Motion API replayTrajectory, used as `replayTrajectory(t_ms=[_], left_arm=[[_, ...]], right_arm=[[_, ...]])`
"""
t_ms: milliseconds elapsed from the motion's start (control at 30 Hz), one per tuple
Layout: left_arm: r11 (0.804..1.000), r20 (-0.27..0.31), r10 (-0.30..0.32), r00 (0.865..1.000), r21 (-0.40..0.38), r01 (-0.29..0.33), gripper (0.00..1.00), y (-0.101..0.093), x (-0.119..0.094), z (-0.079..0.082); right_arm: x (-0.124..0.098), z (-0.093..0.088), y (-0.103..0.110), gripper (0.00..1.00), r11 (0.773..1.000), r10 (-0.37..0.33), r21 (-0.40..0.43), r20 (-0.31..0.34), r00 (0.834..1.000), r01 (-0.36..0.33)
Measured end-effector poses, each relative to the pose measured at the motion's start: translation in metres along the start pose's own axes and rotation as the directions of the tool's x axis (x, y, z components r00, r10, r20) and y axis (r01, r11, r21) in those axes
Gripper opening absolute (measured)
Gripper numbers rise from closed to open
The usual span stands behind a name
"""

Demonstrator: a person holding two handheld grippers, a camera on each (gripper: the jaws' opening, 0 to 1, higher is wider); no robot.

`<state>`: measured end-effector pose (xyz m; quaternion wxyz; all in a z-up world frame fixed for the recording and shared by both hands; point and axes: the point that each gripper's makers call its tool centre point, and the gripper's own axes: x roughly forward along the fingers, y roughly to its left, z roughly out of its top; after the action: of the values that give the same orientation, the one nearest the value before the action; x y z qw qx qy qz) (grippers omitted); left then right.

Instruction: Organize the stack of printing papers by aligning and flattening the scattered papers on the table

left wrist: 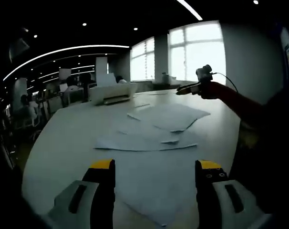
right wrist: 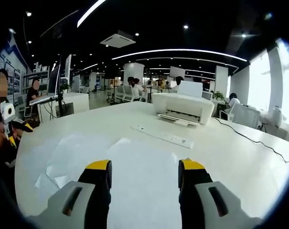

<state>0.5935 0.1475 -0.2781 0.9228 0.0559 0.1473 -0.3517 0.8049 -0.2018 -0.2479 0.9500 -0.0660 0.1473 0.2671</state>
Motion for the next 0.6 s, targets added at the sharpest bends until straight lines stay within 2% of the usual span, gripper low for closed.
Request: replayTrajectory(t_ms=[167,300,500,600], left_arm=[[1.0,0.012,-0.001,1.0,0.007,0.001,0.71,0.0,-0.001,0.004],[1.0,0.008,-0.004,1.0,0.004,0.004,0.71,0.003,-0.003,-0.002],[1.0,0.0,0.012,1.0,-0.014,-0.012,0.71,0.006,-0.006,-0.014],[1.0,0.002,0.013,1.0,-0.024,-0.013,0.71,0.005,-0.008,-0.016]], right_arm=[[0.003,0.007,0.003,0.52,1.0,0.001,-0.007,0.011,1.0,-0.001],[0.009,0.008,0.006,0.52,1.0,-0.001,-0.017,0.01,1.0,0.001],[0.02,-0.001,0.009,0.52,1.0,-0.001,-0.02,-0.018,1.0,0.0],[0.021,0.001,0.006,0.53,1.0,-0.012,-0.009,-0.007,1.0,0.012]])
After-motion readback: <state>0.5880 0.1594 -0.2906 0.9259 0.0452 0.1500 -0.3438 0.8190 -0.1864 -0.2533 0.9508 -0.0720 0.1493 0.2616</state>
